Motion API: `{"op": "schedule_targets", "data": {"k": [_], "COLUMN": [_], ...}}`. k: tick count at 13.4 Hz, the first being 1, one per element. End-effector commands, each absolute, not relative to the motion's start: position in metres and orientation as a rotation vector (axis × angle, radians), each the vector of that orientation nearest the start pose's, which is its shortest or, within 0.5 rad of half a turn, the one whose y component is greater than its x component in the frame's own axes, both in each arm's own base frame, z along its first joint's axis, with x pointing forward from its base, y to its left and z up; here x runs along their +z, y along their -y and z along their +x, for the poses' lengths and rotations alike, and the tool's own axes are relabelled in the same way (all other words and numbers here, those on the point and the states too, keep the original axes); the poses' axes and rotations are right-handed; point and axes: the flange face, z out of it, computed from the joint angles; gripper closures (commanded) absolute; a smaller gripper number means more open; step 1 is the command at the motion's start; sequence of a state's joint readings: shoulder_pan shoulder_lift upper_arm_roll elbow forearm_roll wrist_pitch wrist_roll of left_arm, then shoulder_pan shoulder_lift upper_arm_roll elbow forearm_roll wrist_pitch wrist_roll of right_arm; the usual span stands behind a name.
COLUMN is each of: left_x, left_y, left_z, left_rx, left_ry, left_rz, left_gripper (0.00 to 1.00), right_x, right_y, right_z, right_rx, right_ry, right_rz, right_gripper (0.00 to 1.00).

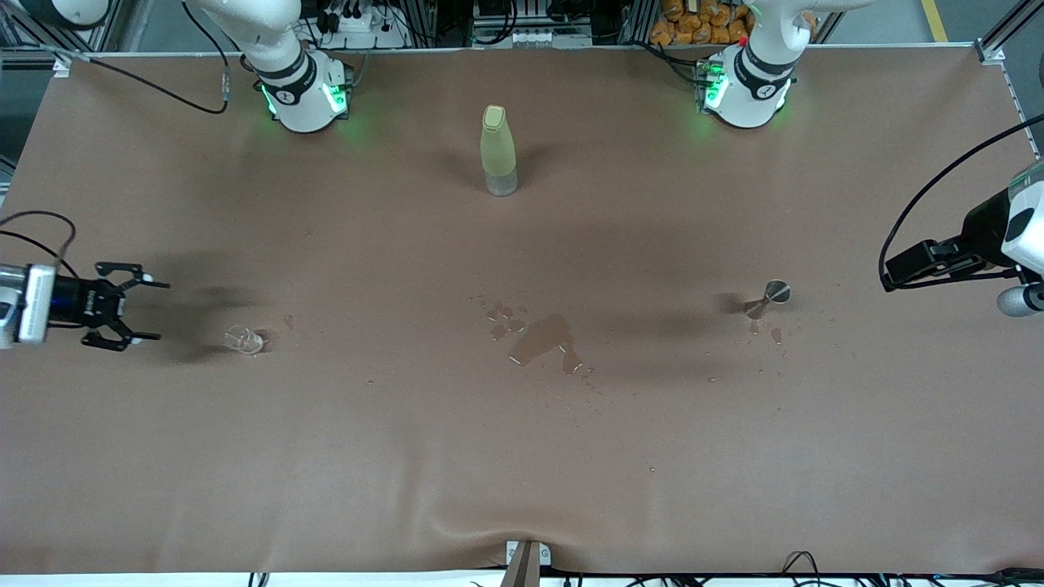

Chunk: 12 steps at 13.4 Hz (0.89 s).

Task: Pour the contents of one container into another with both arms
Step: 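Grasp the glass beaker with the right gripper while the left gripper approaches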

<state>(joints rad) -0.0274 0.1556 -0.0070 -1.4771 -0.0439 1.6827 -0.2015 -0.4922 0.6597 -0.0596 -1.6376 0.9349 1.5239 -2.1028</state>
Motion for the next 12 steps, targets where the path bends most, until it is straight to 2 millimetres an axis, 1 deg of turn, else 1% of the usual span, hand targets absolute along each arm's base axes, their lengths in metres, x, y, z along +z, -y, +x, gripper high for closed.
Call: {"op": "schedule_targets", "data": {"k": [1, 2, 3, 4, 6, 7, 8, 9, 10, 11, 12], "left_x": [0.582, 0.578, 0.577, 0.573, 0.558, 0.551, 0.539, 0.522, 0.502, 0.491, 0.482], "left_y": [0.033, 0.034, 0.035, 0.034, 0.026, 0.023, 0.01, -0.001, -0.009, -0.024, -0.033], "left_z": [0.612, 0.614, 0.614, 0.614, 0.614, 0.614, 0.614, 0.618, 0.625, 0.628, 0.63], "left_rx": [-0.043, -0.038, -0.036, -0.023, 0.02, 0.037, 0.063, 0.091, 0.098, 0.07, 0.042], "left_ry": [0.254, 0.238, 0.185, 0.089, -0.181, -0.292, -0.355, -0.434, -0.576, -0.743, -0.92], "left_rz": [-3.162, -3.164, -3.17, -3.173, -3.185, -3.212, -3.237, -3.281, -3.349, -3.372, -3.356], "left_gripper": [0.0, 0.0, 0.0, 0.0, 0.0, 0.0, 0.0, 0.0, 0.0, 0.0, 0.0], "right_x": [0.204, 0.191, 0.176, 0.164, 0.127, 0.114, 0.113, 0.107, 0.103, 0.1, 0.095], "right_y": [0.234, 0.233, 0.231, 0.229, 0.226, 0.225, 0.221, 0.219, 0.22, 0.221, 0.222], "right_z": [0.572, 0.57, 0.566, 0.566, 0.557, 0.555, 0.559, 0.56, 0.56, 0.564, 0.568], "right_rx": [-0.944, -0.946, -0.961, -1.016, -1.088, -1.117, -1.175, -1.2, -1.206, -1.217, -1.226], "right_ry": [1.239, 1.24, 1.248, 1.248, 1.271, 1.301, 1.321, 1.302, 1.292, 1.286, 1.28], "right_rz": [-1.674, -1.675, -1.649, -1.622, -1.569, -1.543, -1.521, -1.521, -1.526, -1.528, -1.528], "right_gripper": [0.0, 0.0, 0.0, 0.0, 0.0, 0.0, 0.0, 0.0, 0.0, 0.0, 0.0]}}
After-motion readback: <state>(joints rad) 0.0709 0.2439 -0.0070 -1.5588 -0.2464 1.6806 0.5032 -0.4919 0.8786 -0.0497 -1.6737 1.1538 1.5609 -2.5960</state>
